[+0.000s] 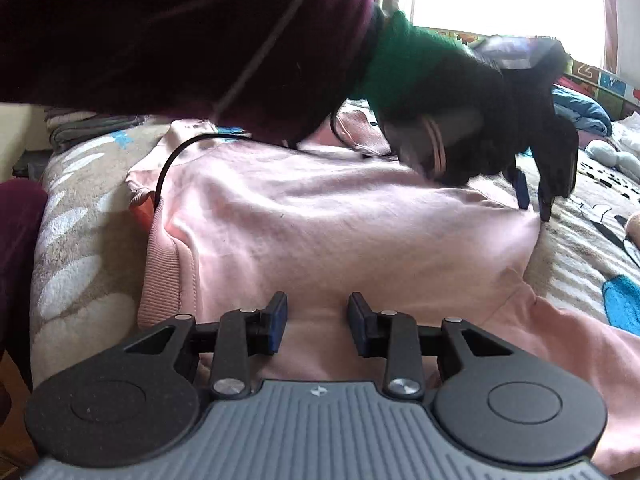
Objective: Fold clothes
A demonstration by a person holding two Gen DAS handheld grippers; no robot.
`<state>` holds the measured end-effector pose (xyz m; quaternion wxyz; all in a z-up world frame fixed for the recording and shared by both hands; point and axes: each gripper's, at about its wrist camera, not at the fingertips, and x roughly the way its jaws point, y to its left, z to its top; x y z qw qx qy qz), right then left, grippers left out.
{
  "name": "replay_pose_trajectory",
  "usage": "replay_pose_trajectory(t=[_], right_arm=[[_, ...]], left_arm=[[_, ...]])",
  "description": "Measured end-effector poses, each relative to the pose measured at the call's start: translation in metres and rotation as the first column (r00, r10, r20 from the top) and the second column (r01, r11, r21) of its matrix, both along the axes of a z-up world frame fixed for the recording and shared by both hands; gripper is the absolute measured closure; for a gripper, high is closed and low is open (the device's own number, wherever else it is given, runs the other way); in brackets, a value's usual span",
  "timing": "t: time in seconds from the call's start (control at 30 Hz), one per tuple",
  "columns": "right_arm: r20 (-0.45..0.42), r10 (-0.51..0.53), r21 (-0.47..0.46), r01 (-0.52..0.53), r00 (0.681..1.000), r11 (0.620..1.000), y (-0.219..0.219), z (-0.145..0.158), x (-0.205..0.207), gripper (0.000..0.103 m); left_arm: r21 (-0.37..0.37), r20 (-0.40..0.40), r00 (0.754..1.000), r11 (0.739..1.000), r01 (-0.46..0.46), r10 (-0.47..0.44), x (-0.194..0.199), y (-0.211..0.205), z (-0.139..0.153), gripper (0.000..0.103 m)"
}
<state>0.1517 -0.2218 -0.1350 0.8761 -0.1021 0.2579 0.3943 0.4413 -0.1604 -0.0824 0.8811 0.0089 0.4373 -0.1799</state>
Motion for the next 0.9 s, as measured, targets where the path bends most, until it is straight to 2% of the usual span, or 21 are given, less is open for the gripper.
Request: replay_pose_trajectory(t=[0.1, 0.27, 0.4, 0.47, 0.53, 0.6, 0.63, 0.67, 0.7, 0.73, 0.77, 0.83, 0.9], right_arm=[[-0.002, -0.001, 0.005, 0.001, 1.0, 1.0, -0.001, -0.002, 0.0, 0.067], [-0.007, -0.005, 0.02, 0.005, 1.0, 1.0, -0.002, -0.002, 0.001, 0.066], [0.057, -0.039, 0.01, 0.039, 0.998, 0.999, -0.001, 0.005, -0.009, 0.063], [0.128, -0.032, -0.015, 0.035, 0.991, 0.999, 0.001, 0.015, -0.024, 0.064], [0.197, 0.017, -0.042, -0.009, 0.98, 0.999, 0.014, 0.021, -0.041, 0.064], [0.238, 0.071, -0.075, -0.055, 0.969, 0.996, 0.028, 0.026, -0.058, 0.064], [0.212, 0.105, -0.111, -0.083, 0.972, 0.99, 0.037, 0.023, -0.062, 0.064], [0.149, 0.143, -0.182, -0.115, 0.978, 0.977, 0.048, 0.014, -0.065, 0.064], [0.125, 0.152, -0.252, -0.116, 0.98, 0.961, 0.058, 0.003, -0.071, 0.064], [0.147, 0.149, -0.262, -0.106, 0.978, 0.959, 0.059, 0.005, -0.076, 0.064], [0.167, 0.146, -0.272, -0.097, 0.975, 0.958, 0.06, 0.006, -0.081, 0.065], [0.16, 0.125, -0.242, -0.084, 0.979, 0.967, 0.055, 0.014, -0.083, 0.065], [0.152, 0.103, -0.224, -0.068, 0.983, 0.972, 0.052, 0.021, -0.085, 0.064]], left_arm=[[0.001, 0.058, 0.998, 1.0, 0.023, -0.023, -0.032, 0.032, 0.027, 0.077], [0.034, 0.113, 0.993, 0.999, 0.037, -0.04, -0.127, 0.097, 0.047, 0.077], [0.093, 0.148, 0.989, 0.996, -0.016, 0.002, -0.219, 0.145, 0.04, 0.077], [0.078, 0.157, 0.987, 0.996, -0.047, 0.035, -0.262, 0.163, 0.032, 0.077], [0.051, 0.166, 0.984, 0.996, -0.071, 0.061, -0.297, 0.17, 0.018, 0.077], [0.077, 0.105, 0.994, 0.996, -0.048, 0.039, -0.318, 0.166, -0.011, 0.076], [0.105, 0.093, 0.995, 0.994, -0.03, 0.02, -0.327, 0.162, -0.027, 0.074], [0.139, 0.116, 0.993, 0.99, -0.02, 0.004, -0.334, 0.158, -0.032, 0.074], [0.167, 0.144, 0.989, 0.986, -0.015, -0.009, -0.339, 0.153, -0.03, 0.073], [0.185, 0.16, 0.987, 0.983, -0.002, -0.028, -0.342, 0.15, -0.026, 0.073], [0.193, 0.162, 0.985, 0.981, 0.02, -0.052, -0.342, 0.149, -0.021, 0.064], [0.203, 0.162, 0.983, 0.977, 0.057, -0.09, -0.341, 0.149, -0.01, 0.049], [0.177, 0.148, 0.984, 0.982, 0.067, -0.094, -0.337, 0.161, 0.005, 0.049]])
